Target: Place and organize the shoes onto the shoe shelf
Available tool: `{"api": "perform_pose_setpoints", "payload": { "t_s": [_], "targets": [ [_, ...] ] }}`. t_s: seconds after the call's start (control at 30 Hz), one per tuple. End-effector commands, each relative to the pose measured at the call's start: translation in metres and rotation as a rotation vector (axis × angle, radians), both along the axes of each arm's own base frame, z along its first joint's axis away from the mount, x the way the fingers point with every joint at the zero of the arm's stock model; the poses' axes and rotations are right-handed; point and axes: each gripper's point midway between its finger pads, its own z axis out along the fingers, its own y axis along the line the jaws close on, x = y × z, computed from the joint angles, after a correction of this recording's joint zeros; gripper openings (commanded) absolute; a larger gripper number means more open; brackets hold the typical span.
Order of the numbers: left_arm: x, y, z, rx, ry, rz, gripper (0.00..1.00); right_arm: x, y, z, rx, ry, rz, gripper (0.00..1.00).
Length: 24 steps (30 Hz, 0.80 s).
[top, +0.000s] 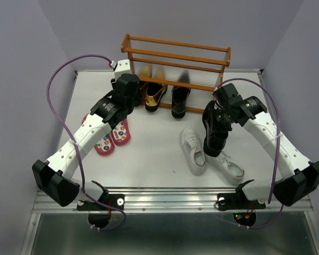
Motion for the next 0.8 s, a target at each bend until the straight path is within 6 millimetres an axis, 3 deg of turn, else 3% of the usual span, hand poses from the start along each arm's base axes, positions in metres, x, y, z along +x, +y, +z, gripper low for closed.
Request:
{"api": "perform_pose_setpoints", "payload": {
  "t_s": [0.0, 0.57, 0.77],
  "targets": [
    [-0.002, 0.010, 0.031, -0.037, -0.074, 0.026, 0.55, 0.035, 0.010, 0.030, 0.016, -0.179, -0.004, 0.01],
    [0.002, 0.026, 0.026, -0.037, -0.071, 0.049, 0.55, 0.102, 0.043, 0.028, -0.002, -0.272, 0.087, 0.01],
    [0.003, 0.028, 0.026, -0.042, -0.073, 0.046, 0.55, 0.134, 0.039, 0.021, -0.074, -0.359, 0.052, 0.01]
  ]
}}
